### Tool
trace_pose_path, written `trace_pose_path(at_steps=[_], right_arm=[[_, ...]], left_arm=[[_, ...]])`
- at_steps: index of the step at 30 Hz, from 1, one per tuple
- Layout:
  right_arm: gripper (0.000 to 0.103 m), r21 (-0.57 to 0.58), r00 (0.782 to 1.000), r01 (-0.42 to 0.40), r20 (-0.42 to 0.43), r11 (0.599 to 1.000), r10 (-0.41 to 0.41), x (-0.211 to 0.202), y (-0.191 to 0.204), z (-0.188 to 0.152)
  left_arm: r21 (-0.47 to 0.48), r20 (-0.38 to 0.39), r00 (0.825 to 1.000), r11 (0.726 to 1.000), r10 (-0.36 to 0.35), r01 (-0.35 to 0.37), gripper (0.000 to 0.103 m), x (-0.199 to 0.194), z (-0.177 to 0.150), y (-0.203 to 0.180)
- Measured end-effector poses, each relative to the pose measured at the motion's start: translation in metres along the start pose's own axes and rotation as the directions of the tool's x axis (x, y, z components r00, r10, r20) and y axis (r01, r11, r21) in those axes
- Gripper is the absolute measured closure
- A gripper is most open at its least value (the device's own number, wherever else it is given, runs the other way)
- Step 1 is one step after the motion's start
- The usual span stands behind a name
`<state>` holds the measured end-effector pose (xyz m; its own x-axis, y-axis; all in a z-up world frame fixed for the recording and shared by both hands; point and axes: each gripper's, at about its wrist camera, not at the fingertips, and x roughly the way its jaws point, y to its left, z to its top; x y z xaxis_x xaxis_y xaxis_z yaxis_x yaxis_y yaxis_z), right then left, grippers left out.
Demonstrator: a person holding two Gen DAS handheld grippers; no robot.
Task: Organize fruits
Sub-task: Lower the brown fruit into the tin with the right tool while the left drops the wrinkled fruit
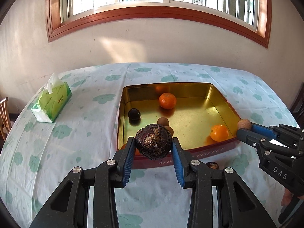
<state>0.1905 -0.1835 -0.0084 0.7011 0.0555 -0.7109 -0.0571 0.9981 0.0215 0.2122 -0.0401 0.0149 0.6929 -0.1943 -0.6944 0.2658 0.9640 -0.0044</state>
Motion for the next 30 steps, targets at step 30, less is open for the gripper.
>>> trace_pose_path(at_steps=[30], right_arm=[[0.079,-0.033,0.998,0.016,-0.054,0.999,-0.018,0.038,0.007,0.007]], left_arm=[[0.016,-0.079,0.997,1.0,0.019,-0.018,0.063,0.048,0.003,-0.001]])
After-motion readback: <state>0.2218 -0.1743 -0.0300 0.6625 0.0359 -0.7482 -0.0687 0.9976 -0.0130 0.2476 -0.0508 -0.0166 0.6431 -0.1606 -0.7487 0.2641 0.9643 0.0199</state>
